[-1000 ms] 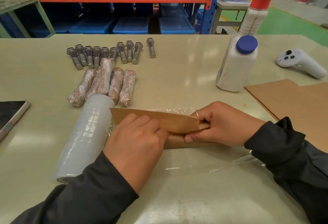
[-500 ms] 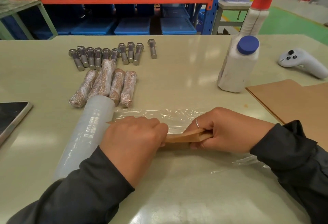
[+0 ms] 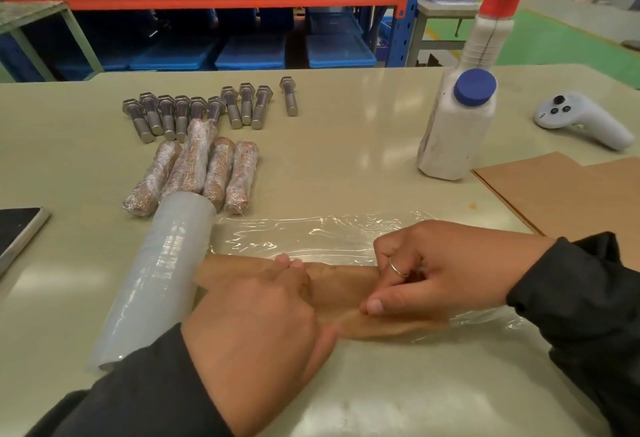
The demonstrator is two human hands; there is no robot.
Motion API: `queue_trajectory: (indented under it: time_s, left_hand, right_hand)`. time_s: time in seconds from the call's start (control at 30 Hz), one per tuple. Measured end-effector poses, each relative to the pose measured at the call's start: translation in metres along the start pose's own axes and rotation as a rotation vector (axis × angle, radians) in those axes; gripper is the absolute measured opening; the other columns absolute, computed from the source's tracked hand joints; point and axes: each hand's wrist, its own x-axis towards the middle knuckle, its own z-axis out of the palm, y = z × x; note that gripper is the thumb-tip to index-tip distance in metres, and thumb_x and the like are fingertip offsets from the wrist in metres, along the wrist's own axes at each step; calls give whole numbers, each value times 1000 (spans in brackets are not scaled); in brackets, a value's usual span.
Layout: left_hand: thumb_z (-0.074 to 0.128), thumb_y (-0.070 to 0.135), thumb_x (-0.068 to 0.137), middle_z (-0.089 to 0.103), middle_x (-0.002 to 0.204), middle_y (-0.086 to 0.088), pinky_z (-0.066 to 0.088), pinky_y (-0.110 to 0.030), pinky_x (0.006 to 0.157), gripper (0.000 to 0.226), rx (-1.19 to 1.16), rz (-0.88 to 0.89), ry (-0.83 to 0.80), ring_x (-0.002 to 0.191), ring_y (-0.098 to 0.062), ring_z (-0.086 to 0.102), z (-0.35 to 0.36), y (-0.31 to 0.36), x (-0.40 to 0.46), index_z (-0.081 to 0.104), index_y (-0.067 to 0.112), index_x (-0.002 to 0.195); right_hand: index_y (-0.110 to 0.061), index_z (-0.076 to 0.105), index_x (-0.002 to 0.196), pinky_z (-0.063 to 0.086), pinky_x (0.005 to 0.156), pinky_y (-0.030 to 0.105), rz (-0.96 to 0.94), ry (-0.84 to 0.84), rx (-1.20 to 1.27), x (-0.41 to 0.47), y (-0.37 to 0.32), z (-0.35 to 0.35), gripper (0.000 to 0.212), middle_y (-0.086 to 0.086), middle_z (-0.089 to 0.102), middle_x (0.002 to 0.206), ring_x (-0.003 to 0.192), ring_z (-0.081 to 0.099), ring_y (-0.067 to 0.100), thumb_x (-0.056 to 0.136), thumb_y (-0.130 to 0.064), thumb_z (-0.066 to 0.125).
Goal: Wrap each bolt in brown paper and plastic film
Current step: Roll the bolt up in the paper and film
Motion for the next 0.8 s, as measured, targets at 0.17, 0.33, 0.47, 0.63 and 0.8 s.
queue_trajectory:
  time_s: [0.17,0.33,0.47,0.63,0.8]
  left_hand:
    - [86,23,56,53,45,-2,34,-20,32,27,-25,-9,251,33,-20,51,5,-12,13,62,13,61]
    - [86,36,52,55,54,2,34,-18,40,25,-30,21,228,46,-17,56,9,-21,20,68,19,58]
    - [50,51,87,47,112,11,30,-18,76,32,-113,17,198,103,-8,46,16,-27,25,57,35,114]
    - [44,50,90,44,123,18,29,-15,88,38,-144,6,6,116,-2,36,19,-29,28,43,36,125]
    - [63,39,82,58,97,8,43,-22,70,28,-35,16,144,92,-11,54,19,-26,24,56,24,105]
  right_hand:
    - [-37,75,89,34,59,14,-8,8,-12,1,1,1,19,-11,50,78,67,48,1,78,-48,65]
    - [-40,74,89,36,61,13,-34,2,-5,2,2,1,15,-10,52,84,72,50,2,75,-45,69]
    - [-40,74,89,36,61,13,-32,20,-1,2,4,3,14,-10,52,84,72,51,2,76,-42,70]
    - [-40,74,88,37,62,12,-28,18,21,2,4,3,13,-11,52,83,71,50,0,76,-41,71]
    - [-39,73,89,36,62,12,-32,32,24,4,6,4,13,-17,51,77,70,50,-2,76,-40,71]
